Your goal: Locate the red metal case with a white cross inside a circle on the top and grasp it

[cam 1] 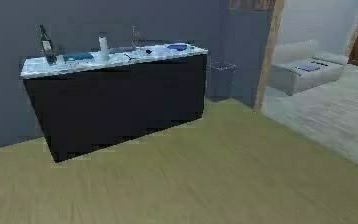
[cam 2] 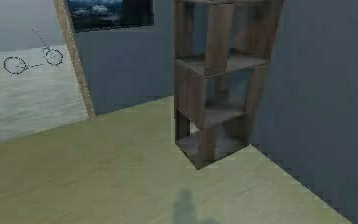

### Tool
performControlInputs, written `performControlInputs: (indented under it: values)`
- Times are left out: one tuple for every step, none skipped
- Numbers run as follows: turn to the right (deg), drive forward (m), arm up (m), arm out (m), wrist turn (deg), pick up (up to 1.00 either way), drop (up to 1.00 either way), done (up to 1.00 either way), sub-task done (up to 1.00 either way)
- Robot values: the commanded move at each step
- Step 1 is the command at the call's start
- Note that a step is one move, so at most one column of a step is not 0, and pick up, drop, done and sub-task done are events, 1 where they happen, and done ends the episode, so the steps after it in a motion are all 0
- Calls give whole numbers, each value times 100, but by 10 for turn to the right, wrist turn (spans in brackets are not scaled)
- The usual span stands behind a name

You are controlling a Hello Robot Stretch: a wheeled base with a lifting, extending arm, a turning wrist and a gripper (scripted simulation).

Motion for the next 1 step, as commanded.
performControlInputs:
  values:
    - [450,0,0,0,0,0,0,0,0]
